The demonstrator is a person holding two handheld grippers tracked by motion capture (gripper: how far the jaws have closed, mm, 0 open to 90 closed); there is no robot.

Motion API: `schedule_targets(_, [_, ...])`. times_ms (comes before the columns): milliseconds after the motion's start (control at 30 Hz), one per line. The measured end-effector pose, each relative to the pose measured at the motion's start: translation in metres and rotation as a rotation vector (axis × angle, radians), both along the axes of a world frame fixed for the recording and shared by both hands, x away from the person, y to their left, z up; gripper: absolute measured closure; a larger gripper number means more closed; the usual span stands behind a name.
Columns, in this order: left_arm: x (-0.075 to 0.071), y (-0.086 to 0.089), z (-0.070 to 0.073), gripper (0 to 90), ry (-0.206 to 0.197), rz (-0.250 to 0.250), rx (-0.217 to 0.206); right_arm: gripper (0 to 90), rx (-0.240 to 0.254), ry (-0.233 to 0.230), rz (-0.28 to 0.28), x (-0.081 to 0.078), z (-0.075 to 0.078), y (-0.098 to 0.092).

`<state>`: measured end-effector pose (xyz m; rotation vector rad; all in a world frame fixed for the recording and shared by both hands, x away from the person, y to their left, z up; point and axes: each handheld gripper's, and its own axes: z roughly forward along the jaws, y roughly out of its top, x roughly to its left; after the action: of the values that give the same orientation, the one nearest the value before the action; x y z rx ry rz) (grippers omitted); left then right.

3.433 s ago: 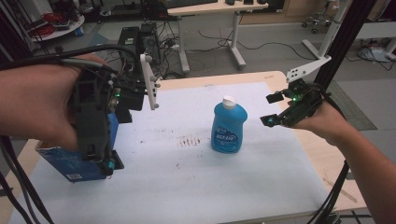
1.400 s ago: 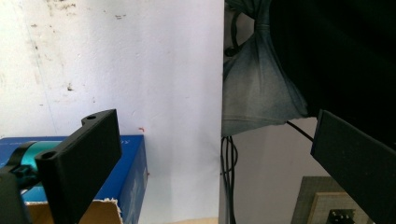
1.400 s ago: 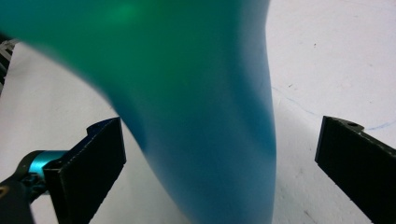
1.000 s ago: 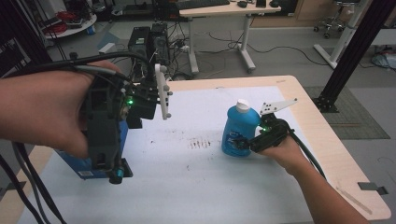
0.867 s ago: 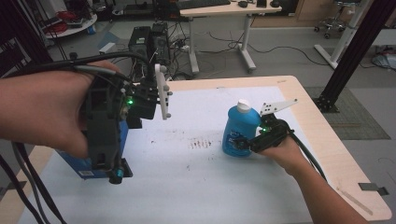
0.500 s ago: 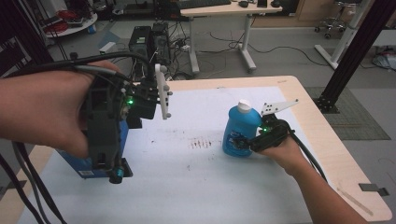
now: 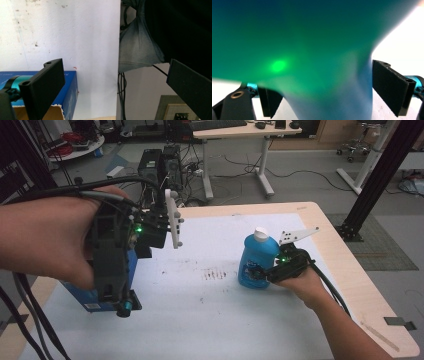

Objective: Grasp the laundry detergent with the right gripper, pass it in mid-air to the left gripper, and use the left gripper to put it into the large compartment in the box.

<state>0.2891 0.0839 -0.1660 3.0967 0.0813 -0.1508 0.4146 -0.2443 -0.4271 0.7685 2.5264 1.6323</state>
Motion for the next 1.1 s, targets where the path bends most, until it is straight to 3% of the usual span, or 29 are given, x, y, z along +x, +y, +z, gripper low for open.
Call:
schedule_targets(133, [0.0002, -0.0002, -0.0001, 1.8, 0.002, -0.007, 0.002, 18.4, -0.002, -0.004, 0.000, 0.0002, -0.0005, 0.0001])
schedule_targets(167, [-0.0001, -0.0001, -0.0003, 1.8, 0.001, -0.006, 0.000, 23.9, 0.000, -0.006, 0.007, -0.0001, -0.0003, -0.0004])
schedule_targets(1100, [0.0016, -0.0034, -0.0007, 1.8, 0.003, -0.011, 0.018, 37.9, 0.023, -0.053, 0.052, -0.0005, -0.0019, 0.0008])
